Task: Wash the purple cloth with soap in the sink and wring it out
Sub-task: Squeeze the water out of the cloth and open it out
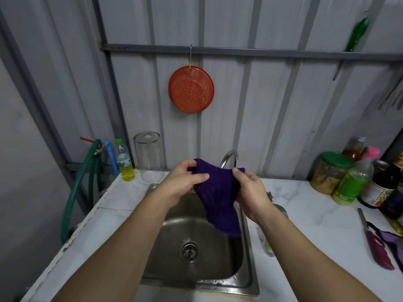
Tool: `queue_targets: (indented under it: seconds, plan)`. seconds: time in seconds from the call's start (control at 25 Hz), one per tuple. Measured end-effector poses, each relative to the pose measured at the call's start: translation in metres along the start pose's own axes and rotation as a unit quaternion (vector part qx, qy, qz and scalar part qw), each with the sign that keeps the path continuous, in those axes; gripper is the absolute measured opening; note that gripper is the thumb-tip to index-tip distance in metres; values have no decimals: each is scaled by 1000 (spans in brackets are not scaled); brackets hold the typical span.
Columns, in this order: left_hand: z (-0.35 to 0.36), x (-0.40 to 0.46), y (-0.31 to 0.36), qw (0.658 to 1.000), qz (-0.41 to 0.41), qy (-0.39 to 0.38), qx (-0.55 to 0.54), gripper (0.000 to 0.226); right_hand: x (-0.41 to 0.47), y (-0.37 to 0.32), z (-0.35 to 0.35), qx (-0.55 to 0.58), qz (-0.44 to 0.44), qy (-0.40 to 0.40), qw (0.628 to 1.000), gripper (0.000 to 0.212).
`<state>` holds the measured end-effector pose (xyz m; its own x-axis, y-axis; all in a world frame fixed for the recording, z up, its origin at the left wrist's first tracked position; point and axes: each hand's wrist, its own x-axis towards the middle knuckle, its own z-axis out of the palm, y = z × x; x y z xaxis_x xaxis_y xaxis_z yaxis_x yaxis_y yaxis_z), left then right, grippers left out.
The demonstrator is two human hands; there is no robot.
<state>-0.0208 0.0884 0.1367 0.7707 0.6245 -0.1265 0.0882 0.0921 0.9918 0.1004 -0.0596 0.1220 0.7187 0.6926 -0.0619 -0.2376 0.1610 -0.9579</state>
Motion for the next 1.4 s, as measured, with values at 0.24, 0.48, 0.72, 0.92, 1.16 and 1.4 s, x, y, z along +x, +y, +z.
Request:
queue_targets:
  seconds: [0.24,0.48,0.72,0.92,1.16,1.4]
  plan:
    - [-2,-2,-3,999,28,-3,25,63,7,-14,-1,-91,18,-2,996,23]
    - [-8,-2,3,908,96,-27,407,15,7,-26,-13,-158,18,-15,987,12]
    - [-9,-4,9,959,118,-8,259,9,2,-38,-22,-424,-112,12,899,20]
    - [4,-5,14,994,102,28,5,24,-3,-25,-25,-158,-72,-48,984,20]
    - [10,-8,-4,974,-73,-62,-208,35,-9,-1,-25,-48,-13,-117,992,89]
    - [11,-20,-49,971,-129,-120,-162,56,-18,13,-36,-6,28,-57,998,88]
